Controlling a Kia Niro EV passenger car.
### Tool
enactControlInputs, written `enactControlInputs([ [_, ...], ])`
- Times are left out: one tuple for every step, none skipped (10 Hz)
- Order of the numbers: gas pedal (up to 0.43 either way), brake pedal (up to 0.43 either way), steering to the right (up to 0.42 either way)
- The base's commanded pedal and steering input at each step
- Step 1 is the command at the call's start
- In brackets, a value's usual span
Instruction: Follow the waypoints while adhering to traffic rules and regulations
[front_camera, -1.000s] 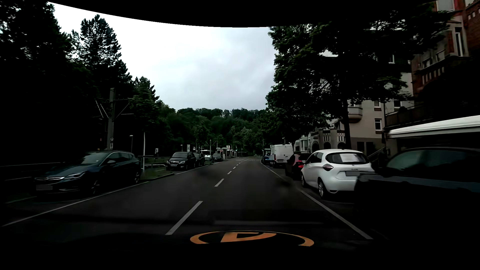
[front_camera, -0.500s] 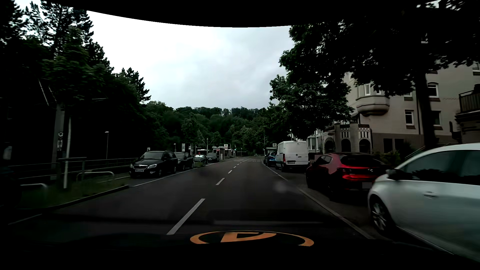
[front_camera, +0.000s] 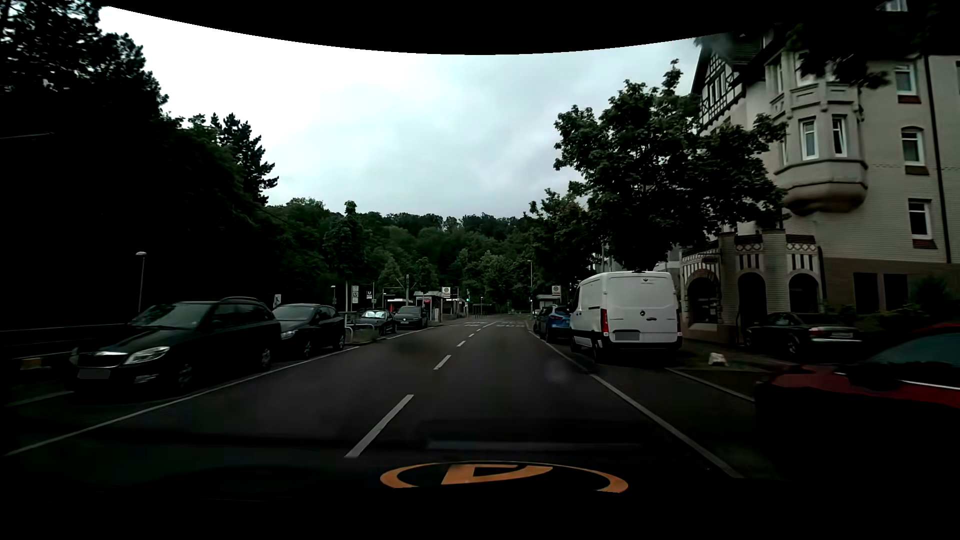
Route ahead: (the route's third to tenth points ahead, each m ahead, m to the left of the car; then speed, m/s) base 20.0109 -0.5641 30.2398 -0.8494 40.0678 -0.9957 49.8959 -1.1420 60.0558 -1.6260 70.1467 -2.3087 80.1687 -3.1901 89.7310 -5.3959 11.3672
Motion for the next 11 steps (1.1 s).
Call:
enactControlInputs([
  [0.067, 0.000, -0.004],
  [0.067, 0.000, -0.004],
  [0.079, 0.000, -0.004],
  [0.079, 0.000, -0.004],
  [0.079, 0.000, -0.003],
  [0.079, 0.000, -0.002],
  [0.087, 0.000, 0.003],
  [0.087, 0.000, 0.009],
  [0.087, 0.000, 0.012],
  [0.098, 0.000, 0.012],
  [0.110, 0.000, 0.012],
])
